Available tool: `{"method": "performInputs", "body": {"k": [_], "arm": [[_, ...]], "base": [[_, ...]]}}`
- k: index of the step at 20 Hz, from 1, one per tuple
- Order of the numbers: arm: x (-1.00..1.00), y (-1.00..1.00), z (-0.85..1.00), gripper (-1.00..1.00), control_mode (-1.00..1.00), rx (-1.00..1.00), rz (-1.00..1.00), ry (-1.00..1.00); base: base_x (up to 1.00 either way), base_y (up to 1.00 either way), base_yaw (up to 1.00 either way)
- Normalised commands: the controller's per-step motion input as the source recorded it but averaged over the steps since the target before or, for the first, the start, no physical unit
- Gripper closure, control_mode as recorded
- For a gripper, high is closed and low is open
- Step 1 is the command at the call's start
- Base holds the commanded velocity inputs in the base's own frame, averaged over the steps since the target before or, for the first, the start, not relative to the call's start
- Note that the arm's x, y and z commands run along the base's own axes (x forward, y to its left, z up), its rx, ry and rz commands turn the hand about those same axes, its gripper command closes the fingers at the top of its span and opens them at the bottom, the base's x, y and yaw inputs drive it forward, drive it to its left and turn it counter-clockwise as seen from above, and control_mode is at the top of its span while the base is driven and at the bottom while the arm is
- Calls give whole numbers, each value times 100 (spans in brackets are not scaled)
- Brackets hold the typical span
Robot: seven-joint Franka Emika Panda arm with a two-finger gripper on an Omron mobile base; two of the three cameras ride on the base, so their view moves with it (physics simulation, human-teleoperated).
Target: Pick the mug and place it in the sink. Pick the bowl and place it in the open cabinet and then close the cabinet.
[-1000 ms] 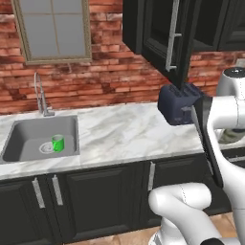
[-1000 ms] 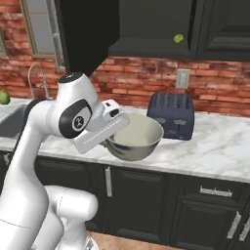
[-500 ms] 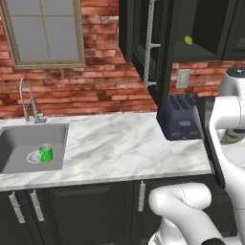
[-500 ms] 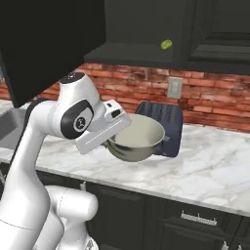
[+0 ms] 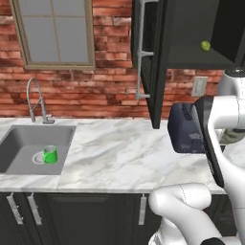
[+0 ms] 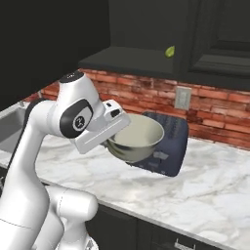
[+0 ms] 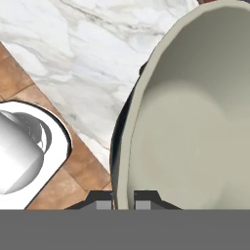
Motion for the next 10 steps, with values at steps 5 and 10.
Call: {"method": "performInputs", "body": {"k": [5, 10], "arm": [[0, 0, 0, 100, 100, 0, 0, 0], [0, 0, 0, 100, 100, 0, 0, 0]], "base": [[24, -60, 18], [32, -42, 9]]}}
